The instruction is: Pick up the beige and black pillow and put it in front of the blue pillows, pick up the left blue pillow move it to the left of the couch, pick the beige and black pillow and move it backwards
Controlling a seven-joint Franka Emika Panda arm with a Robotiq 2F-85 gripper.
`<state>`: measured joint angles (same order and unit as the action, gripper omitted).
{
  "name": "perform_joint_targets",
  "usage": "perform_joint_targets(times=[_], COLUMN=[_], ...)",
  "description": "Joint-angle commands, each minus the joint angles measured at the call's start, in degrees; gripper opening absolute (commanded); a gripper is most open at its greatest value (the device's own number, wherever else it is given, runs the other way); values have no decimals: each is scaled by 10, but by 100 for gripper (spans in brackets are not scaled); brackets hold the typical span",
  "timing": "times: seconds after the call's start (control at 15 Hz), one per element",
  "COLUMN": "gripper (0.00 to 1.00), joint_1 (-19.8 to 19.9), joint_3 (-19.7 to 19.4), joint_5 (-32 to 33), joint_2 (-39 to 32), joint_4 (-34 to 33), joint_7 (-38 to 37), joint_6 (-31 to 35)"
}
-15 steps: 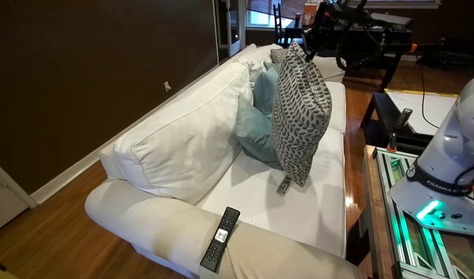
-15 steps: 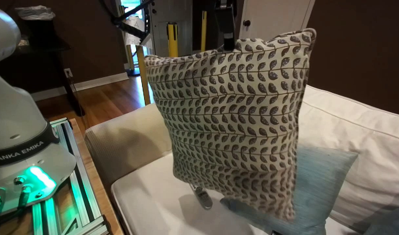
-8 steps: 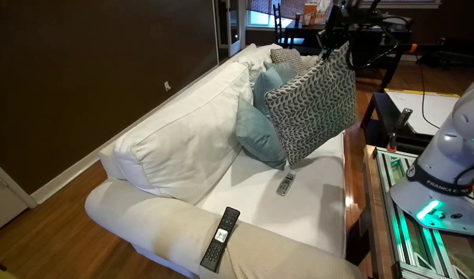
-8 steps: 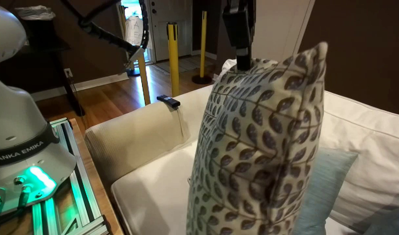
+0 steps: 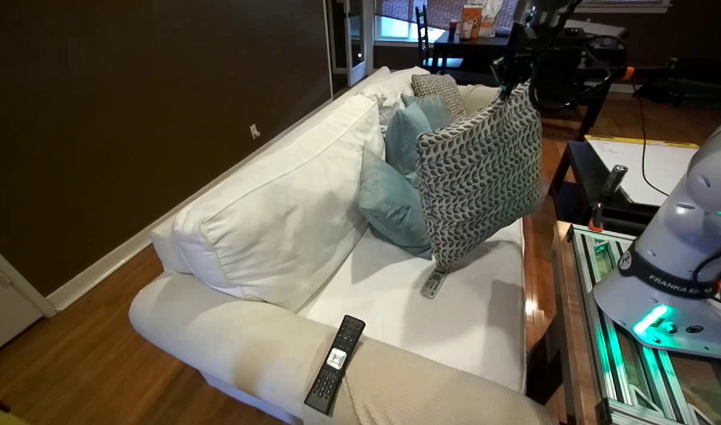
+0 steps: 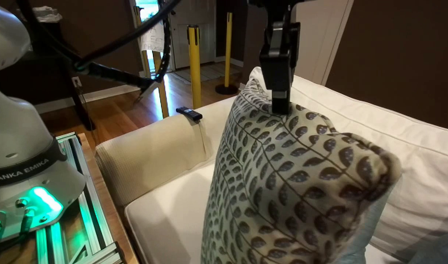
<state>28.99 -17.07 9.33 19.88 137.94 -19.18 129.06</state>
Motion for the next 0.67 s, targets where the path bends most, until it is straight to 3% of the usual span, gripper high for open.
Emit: perform_joint_targets(times=[0.0, 0.27, 0.6], gripper=[1, 1, 1], joint_1=[-1, -10, -12], joint_3=[-7, -16, -25], joint_5=[26, 12, 20], joint_2=[-26, -86, -179], joint_4=[-24, -35, -72], joint_7=[11, 18, -9], joint_6=[53, 131, 174])
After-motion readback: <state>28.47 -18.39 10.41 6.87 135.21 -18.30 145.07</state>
